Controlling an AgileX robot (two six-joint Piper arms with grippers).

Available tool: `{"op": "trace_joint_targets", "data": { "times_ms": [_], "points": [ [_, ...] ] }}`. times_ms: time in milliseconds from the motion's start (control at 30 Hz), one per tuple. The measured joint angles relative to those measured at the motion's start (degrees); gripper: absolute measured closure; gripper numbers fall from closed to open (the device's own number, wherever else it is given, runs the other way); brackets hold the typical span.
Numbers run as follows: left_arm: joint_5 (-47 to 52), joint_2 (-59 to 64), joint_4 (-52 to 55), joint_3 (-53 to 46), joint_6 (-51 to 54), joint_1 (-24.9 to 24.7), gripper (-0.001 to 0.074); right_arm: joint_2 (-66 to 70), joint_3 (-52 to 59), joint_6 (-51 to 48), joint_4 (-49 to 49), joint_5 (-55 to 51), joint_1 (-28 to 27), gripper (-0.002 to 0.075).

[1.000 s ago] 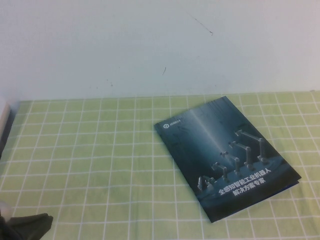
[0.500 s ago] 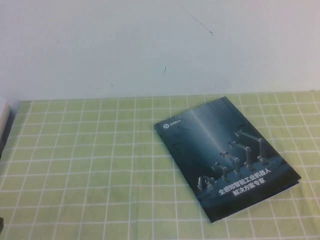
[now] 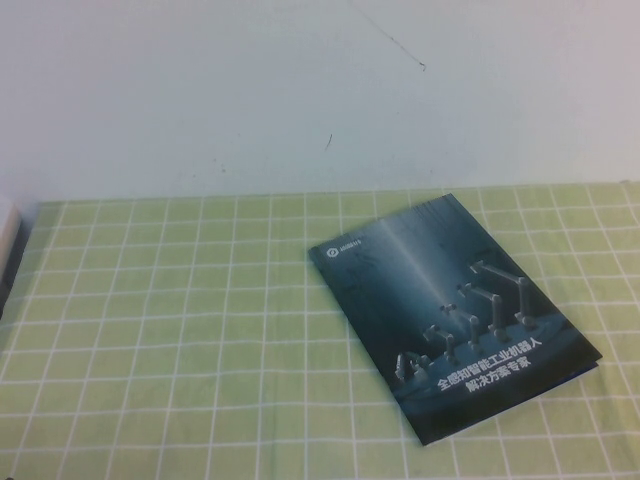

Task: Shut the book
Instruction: 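Close the open booklet and leave it lying on the table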

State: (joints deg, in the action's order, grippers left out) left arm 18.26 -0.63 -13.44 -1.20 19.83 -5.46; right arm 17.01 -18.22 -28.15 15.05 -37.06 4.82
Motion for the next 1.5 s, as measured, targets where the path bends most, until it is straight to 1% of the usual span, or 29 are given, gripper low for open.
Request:
{"op": "trace_joint_targets", "data": {
  "times_ms": [200, 367, 667, 1500],
  "points": [
    [0.1, 0.0, 1.4, 0.1, -4.4, 0.0, 0.0738, 0.0, 0.0, 0.0, 0.1, 0.0, 0.0, 0.0729],
    [0.4, -0.1, 5.6, 0.2, -13.1, 0.0, 0.0738, 0.0, 0.0, 0.0, 0.1, 0.0, 0.0, 0.0729],
    [0.5, -0.1, 9.7, 0.3, -21.6, 0.0, 0.0738, 0.0, 0.0, 0.0, 0.1, 0.0, 0.0, 0.0729],
    [0.6, -0.1, 10.7, 0.3, -22.7, 0.0, 0.0738, 0.0, 0.0, 0.0, 0.2, 0.0, 0.0, 0.0729]
  ]
}}
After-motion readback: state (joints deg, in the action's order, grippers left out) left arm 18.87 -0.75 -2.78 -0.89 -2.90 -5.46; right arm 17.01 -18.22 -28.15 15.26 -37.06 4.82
